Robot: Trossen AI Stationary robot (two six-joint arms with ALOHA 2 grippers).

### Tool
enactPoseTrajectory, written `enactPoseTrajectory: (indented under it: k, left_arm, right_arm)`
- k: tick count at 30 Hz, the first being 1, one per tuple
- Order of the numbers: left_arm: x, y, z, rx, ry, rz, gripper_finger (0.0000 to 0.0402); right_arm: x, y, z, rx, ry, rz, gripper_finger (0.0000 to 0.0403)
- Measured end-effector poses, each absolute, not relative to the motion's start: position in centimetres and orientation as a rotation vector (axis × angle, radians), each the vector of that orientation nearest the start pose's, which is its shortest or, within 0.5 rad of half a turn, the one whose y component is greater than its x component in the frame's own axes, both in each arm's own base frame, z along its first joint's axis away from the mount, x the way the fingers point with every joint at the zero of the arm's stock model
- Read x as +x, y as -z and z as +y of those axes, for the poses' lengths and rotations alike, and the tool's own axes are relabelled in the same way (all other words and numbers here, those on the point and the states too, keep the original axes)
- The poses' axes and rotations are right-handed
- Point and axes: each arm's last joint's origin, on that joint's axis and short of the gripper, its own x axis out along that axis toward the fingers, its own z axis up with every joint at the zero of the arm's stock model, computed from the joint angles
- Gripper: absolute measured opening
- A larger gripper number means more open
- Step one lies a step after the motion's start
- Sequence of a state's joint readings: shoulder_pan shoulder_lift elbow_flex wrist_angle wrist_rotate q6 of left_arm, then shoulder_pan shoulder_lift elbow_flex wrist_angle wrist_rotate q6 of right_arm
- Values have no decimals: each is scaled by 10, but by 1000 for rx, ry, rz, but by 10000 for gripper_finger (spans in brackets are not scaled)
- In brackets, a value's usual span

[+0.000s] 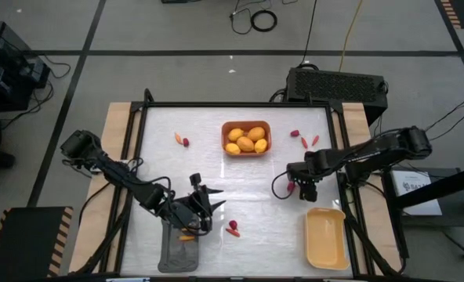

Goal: Sort produce into baskets
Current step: Put the yellow chili pepper into the black bin

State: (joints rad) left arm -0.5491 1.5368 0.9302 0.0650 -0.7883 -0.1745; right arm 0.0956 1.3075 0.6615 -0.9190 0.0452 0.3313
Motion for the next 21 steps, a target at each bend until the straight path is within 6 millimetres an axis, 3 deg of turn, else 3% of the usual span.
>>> enactPoseTrajectory:
  k: [8, 14, 21]
  left_arm:
    - [285, -231, -151, 167, -269, 405, 161]
    - [285, -231, -151, 167, -268, 405, 161]
    - [285, -231, -151, 167, -269, 405, 161]
  right_arm:
    - [192, -134, 21, 99, 226, 1694, 210]
    - [193, -132, 21, 88, 217, 1708, 205]
    - [189, -141, 21, 108, 216, 1652, 125]
